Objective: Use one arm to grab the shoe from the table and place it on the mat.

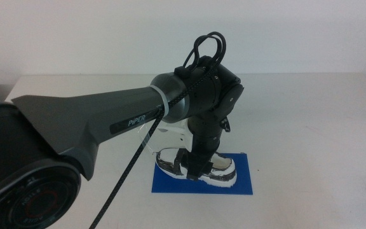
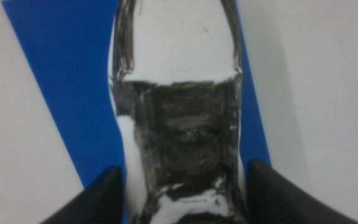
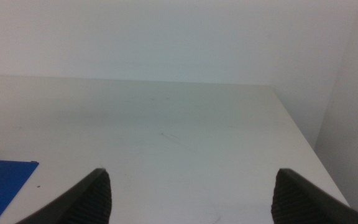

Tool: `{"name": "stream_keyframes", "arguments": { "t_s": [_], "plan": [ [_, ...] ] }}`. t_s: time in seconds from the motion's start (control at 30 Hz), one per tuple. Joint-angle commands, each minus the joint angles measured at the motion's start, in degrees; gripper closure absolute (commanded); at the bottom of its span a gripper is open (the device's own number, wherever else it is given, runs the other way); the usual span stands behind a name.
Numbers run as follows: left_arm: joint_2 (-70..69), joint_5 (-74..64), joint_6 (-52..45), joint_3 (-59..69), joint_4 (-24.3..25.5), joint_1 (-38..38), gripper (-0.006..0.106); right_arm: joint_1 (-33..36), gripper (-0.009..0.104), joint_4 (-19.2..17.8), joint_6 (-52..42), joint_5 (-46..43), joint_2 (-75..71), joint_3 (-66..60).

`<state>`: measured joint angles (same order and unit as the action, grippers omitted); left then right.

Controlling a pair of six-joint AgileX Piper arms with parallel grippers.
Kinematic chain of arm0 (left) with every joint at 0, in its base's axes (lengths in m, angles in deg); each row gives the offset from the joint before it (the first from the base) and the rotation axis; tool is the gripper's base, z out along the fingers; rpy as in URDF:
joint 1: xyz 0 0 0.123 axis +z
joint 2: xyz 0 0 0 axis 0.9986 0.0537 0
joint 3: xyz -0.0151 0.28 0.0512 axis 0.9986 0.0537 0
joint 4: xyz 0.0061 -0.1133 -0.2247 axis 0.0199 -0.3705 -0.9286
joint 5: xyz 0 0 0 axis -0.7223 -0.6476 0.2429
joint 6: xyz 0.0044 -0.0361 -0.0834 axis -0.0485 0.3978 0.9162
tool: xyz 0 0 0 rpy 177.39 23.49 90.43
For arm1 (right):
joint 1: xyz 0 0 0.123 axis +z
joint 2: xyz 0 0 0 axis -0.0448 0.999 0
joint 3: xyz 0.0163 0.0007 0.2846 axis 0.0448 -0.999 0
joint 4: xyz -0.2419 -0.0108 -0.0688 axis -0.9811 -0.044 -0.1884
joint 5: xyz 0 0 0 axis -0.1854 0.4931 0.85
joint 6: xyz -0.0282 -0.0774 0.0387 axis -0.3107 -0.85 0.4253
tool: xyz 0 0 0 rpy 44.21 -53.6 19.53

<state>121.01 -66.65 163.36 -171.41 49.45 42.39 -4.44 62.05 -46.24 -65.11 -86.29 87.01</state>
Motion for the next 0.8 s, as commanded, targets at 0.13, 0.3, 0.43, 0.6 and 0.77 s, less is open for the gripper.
{"name": "stream_keyframes", "arguments": {
  "t_s": [0.13, 0.3, 0.43, 0.6, 0.77],
  "plan": [
    [-3.7, -0.9, 1.4, -1.7, -0.9, -0.1, 0.015, 0.2, 0.029, -0.5, -0.7, -4.5, -1.2, 0.5],
    [-4.7, -2.8, 1.3, -1.7, -1.0, -0.1, 0.012, 0.2, 0.029, -0.5, -0.7, -4.5, -1.2, 0.5],
    [-6.0, -3.1, 1.3, -1.7, -0.9, -0.1, 0.012, 0.2, 0.029, -0.5, -0.7, -4.5, -1.2, 0.5],
    [-6.2, -3.7, 1.2, -3.8, 0.2, 0.0, 0.012, 0.2, 0.029, -0.5, -0.7, -4.5, -1.2, 0.5],
    [-6.6, -7.8, -1.5, -9.3, 1.5, 0.0, 0.012, 0.2, 0.029, -0.5, -0.7, -4.5, -1.2, 0.5]
  ]
}}
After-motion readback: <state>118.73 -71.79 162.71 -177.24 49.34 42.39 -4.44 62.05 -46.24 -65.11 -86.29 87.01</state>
